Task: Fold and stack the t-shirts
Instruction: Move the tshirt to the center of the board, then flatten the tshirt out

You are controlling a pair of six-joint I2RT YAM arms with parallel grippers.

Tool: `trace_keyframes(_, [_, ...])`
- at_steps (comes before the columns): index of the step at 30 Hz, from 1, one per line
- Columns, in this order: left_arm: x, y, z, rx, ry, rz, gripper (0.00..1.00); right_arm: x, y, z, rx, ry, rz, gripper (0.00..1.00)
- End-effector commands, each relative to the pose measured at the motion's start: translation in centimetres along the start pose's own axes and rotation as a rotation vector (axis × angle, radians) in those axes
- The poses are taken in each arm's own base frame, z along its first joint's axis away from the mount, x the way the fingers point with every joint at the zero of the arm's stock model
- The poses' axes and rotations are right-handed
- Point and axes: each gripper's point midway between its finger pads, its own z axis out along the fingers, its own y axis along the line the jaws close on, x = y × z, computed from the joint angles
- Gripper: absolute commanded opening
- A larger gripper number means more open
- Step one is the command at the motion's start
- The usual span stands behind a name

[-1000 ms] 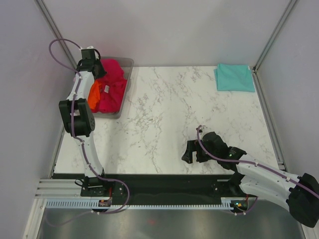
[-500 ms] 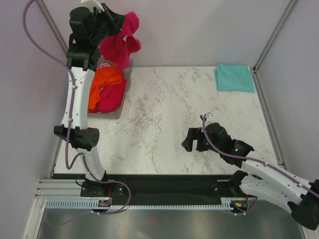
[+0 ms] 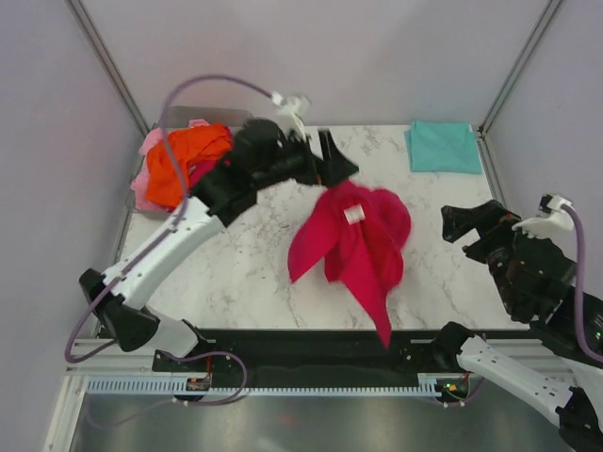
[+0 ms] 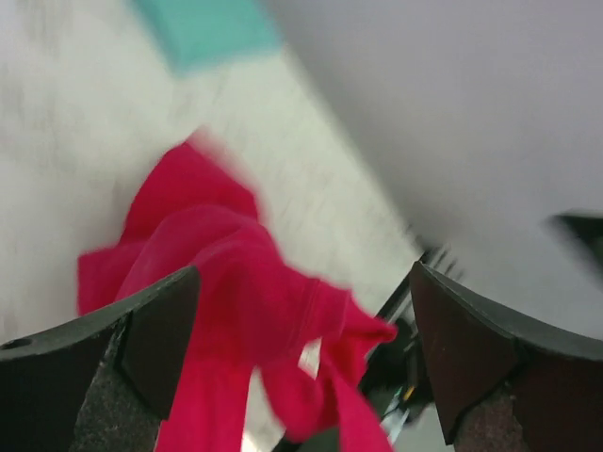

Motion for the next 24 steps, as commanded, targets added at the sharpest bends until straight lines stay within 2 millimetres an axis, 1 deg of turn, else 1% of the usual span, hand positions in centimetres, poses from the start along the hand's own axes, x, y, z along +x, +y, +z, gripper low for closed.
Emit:
trace_keyframes(1, [17.4, 9.2, -1.0, -0.277, 0.396, -0.148, 1.00, -0.5, -3.7, -2.0, 0.109, 0.001, -0.001, 0.98])
trace_keyframes(2, [18.2, 9.9, -1.9, -0.298, 0.393, -0.146, 1.00, 0.1, -3.5, -2.1, 0.089, 0.030, -0.002, 0.98])
trace_keyframes(3, [17.4, 9.8, -3.4, -0.310, 0.343, -0.139, 1.00, 0.7, -3.2, -2.1, 0.071, 0.054, -0.005, 0.98])
trace_keyframes(4, [19.0, 10.9, -4.4, -0.332, 0.359, -0.138, 1.00, 2.2, -3.0, -1.5, 0.077, 0.099, -0.035, 0.98])
trace_keyframes(5, [19.1, 10.9, -5.0, -0.332, 0.355, -0.132, 1.00, 4.3, -2.0, -1.2, 0.039, 0.186, -0.053, 0.98])
trace_keyframes(6, [19.0, 11.2, -5.6, -0.337, 0.345, -0.106, 1.00, 6.0, -1.5, -0.7, 0.028, 0.248, -0.076, 0.98])
trace_keyframes(7, [19.5, 11.5, -6.6, -0.346, 0.353, -0.096, 1.00, 9.8, -1.3, 0.8, 0.051, 0.366, -0.141, 0.98])
trace_keyframes(8, [19.7, 11.9, -7.0, -0.362, 0.357, -0.086, 1.00, 11.9, -0.4, 1.6, 0.024, 0.424, -0.143, 0.98])
trace_keyframes(9, [19.8, 12.8, -7.5, -0.392, 0.361, -0.073, 0.99, 15.2, 0.7, 1.9, -0.014, 0.544, -0.142, 0.98])
trace_keyframes(10, [20.2, 13.3, -8.2, -0.412, 0.367, -0.067, 1.00, 18.3, 0.1, 2.2, -0.010, 0.616, -0.154, 0.98])
trace_keyframes(11, [20.5, 13.9, -8.8, -0.438, 0.379, -0.061, 1.00, 19.3, 1.6, 2.7, -0.064, 0.620, -0.119, 0.98])
trace_keyframes(12, [20.4, 15.0, -9.3, -0.478, 0.373, -0.050, 1.00, 20.2, 1.9, 2.9, -0.076, 0.631, -0.114, 0.98])
trace_keyframes(13, [20.8, 15.9, -10.0, -0.508, 0.376, -0.050, 1.00, 21.6, 2.1, 2.9, -0.076, 0.653, -0.133, 0.98])
trace_keyframes(14, [20.5, 16.3, -10.6, -0.522, 0.359, -0.054, 1.00, 22.1, 2.0, 3.1, -0.062, 0.658, -0.155, 0.98])
trace_keyframes(15, [20.2, 17.3, -11.1, -0.544, 0.342, -0.073, 1.00, 22.5, 1.9, 3.3, -0.046, 0.663, -0.182, 0.98])
trace_keyframes(16, [20.8, 18.1, -11.5, -0.559, 0.345, -0.088, 1.00, 23.2, 1.7, 4.0, -0.004, 0.669, -0.228, 0.98])
trace_keyframes(17, [21.0, 18.8, -11.6, -0.569, 0.346, -0.103, 1.00, 23.5, 1.5, 4.2, 0.007, 0.675, -0.266, 0.98])
trace_keyframes(18, [20.9, 19.4, -11.4, -0.558, 0.340, -0.133, 1.00, 23.7, 1.3, 4.5, 0.022, 0.674, -0.286, 0.98])
trace_keyframes(19, [22.0, 20.4, -11.2, -0.579, 0.373, -0.157, 1.00, 23.4, 1.2, 5.5, 0.054, 0.638, -0.326, 0.98])
trace_keyframes(20, [21.9, 20.8, -11.2, -0.586, 0.363, -0.163, 1.00, 23.2, 1.1, 6.1, 0.067, 0.619, -0.351, 0.98])
trace_keyframes(21, [22.5, 21.7, -10.6, -0.600, 0.377, -0.175, 1.00, 23.3, 0.9, 6.9, 0.087, 0.603, -0.388, 0.98])
trace_keyframes(22, [22.9, 22.2, -10.2, -0.612, 0.389, -0.181, 1.00, 22.8, 0.9, 7.8, 0.094, 0.584, -0.415, 0.98])
trace_keyframes(23, [23.3, 22.7, -9.8, -0.622, 0.393, -0.189, 1.00, 22.9, 1.4, 8.8, 0.049, 0.596, -0.455, 0.98])
trace_keyframes(24, [24.5, 24.0, -9.4, -0.663, 0.421, -0.211, 1.00, 23.8, 0.9, 9.9, 0.061, 0.638, -0.476, 0.98])
